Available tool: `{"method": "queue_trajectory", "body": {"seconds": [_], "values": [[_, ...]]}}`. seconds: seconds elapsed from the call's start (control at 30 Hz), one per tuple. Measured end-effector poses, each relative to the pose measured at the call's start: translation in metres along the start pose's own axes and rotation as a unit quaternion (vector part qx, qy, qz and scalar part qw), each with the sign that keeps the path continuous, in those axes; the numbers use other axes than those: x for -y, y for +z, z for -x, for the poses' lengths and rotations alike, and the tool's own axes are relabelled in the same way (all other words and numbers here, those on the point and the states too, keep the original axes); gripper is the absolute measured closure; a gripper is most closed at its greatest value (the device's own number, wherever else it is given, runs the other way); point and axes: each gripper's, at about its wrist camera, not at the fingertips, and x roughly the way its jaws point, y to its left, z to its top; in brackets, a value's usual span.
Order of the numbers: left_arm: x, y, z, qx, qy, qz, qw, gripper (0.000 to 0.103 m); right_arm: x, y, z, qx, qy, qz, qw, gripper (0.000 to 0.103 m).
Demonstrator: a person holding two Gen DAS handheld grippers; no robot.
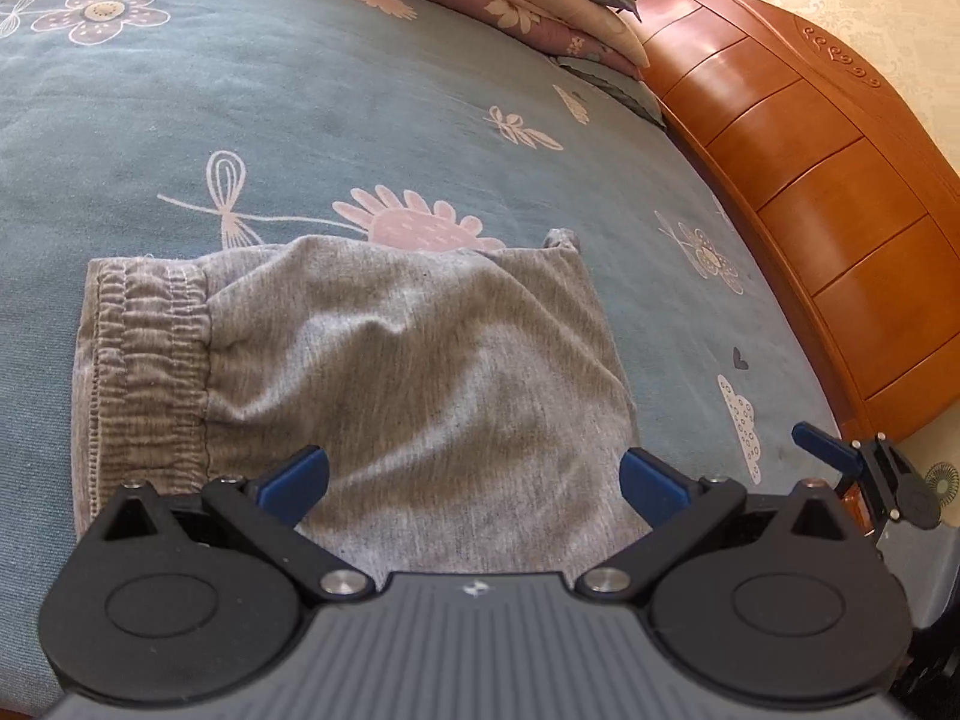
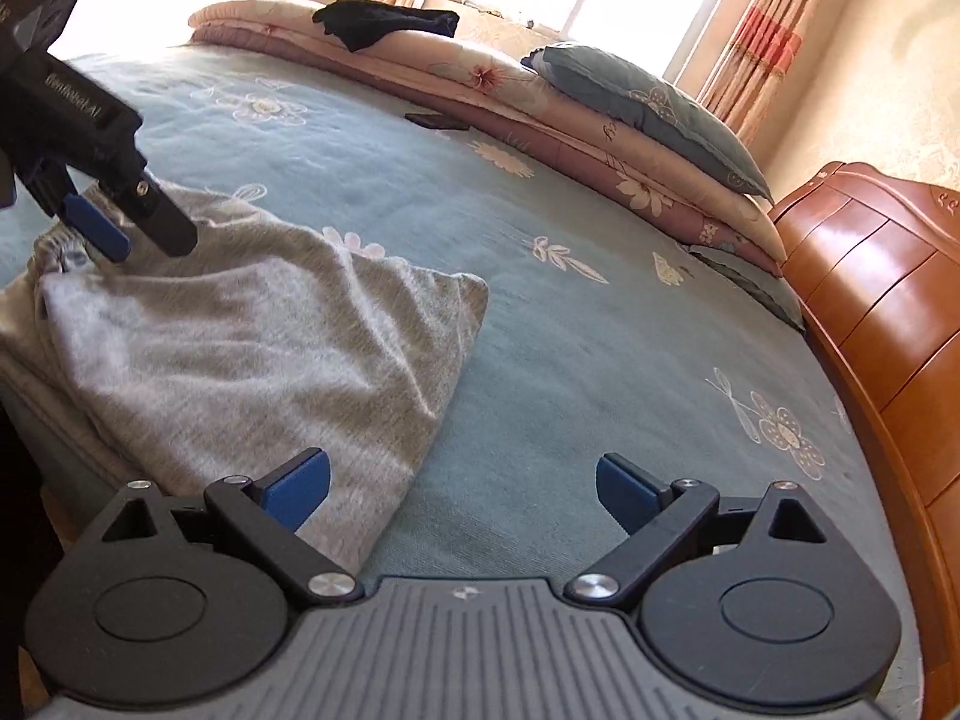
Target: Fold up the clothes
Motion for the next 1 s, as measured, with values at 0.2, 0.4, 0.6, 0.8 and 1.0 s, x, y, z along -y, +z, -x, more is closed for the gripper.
{"method": "queue_trajectory", "body": {"seconds": [0.2,0.4,0.6,0.8,1.0], "values": [[-0.022,-0.02,-0.003,-0.01,-0.018,-0.02,0.9996,0.001,0.033,0.031,-0.03,-0.003,0.066,-0.089,0.994,0.034],[-0.039,-0.025,0.032,0.005,-0.059,0.022,0.998,0.001,0.06,0.059,-0.08,-0.016,0.096,-0.117,0.988,0.058],[-0.03,0.003,0.039,0.051,-0.128,0.005,0.9905,0.001,0.049,0.082,-0.154,-0.049,0.108,-0.098,0.988,0.061],[-0.044,0.013,-0.001,0.041,-0.118,0.038,0.9914,0.001,0.02,0.08,-0.209,-0.074,0.131,-0.085,0.985,0.059],[-0.076,-0.007,0.01,0.058,-0.135,0.07,0.9867,0.001,0.038,0.085,-0.181,-0.043,0.144,-0.097,0.984,0.058]]}}
